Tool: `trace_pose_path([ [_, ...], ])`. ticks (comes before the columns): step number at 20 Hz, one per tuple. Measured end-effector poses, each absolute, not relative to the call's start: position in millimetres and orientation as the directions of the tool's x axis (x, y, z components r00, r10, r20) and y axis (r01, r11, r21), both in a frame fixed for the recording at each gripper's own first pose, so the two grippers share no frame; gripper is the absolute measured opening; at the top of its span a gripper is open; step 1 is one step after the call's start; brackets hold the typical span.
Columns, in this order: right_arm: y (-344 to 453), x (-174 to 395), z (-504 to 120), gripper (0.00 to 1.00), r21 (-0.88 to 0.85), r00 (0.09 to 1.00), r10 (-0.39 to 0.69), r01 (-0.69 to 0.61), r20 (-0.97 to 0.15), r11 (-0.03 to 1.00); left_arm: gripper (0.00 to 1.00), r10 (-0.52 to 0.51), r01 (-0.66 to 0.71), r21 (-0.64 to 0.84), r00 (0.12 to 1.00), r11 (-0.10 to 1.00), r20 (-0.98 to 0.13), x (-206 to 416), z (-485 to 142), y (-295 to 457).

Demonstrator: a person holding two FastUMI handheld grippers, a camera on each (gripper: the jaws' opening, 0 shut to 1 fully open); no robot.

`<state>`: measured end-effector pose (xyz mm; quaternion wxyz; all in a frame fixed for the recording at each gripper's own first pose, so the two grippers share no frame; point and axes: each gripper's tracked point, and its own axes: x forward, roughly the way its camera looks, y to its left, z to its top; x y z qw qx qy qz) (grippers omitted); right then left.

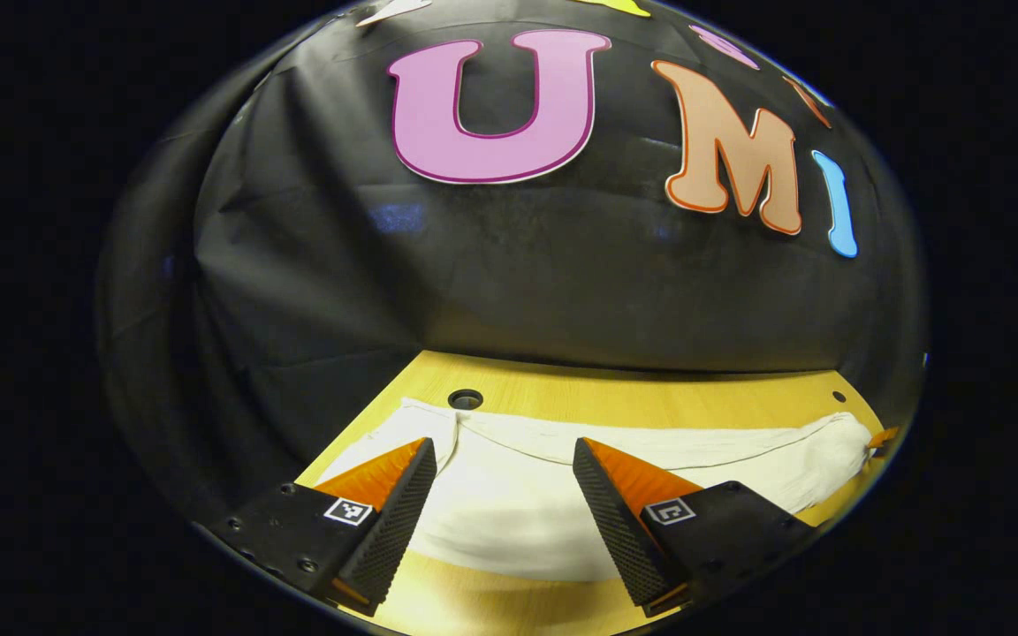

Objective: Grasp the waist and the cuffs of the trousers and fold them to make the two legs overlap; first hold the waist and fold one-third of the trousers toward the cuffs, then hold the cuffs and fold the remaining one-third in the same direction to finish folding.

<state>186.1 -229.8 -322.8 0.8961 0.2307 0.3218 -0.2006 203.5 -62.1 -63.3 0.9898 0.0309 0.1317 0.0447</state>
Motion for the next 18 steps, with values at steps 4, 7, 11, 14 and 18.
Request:
trace_pose_path([
  [4, -233.8, 184.1, -337.6, 0.78, 0.254, 0.69, -0.229, 0.523, -0.687, 0.813, 0.95, 0.094, -0.073, 0.089, 0.962, 0.993, -0.256, 202.5, -61.3, -65.4],
  [7, -233.8, 183.3, -341.0, 0.68, 0.21, 0.691, -0.239, 0.498, -0.682, 0.841, 0.95, 0.102, -0.081, 0.088, 0.958, 0.993, -0.267, 200.7, -64.5, -64.2],
  [11, -228.3, 182.0, -339.8, 0.47, 0.215, 0.688, -0.211, 0.478, -0.694, 0.852, 0.95, 0.105, -0.088, 0.077, 0.957, 0.993, -0.269, 198.3, -66.0, -66.1],
  [14, -230.9, 186.6, -332.9, 0.28, 0.182, 0.691, -0.221, 0.459, -0.688, 0.87, 0.95, 0.107, -0.09, 0.075, 0.956, 0.993, -0.275, 197.4, -68.1, -65.9],
  [18, -226.4, 197.6, -308.8, 0.11, 0.174, 0.747, -0.236, 0.426, -0.622, 0.888, 0.95, 0.087, -0.072, 0.065, 0.958, 0.995, -0.272, 196.1, -67.6, -67.1],
])
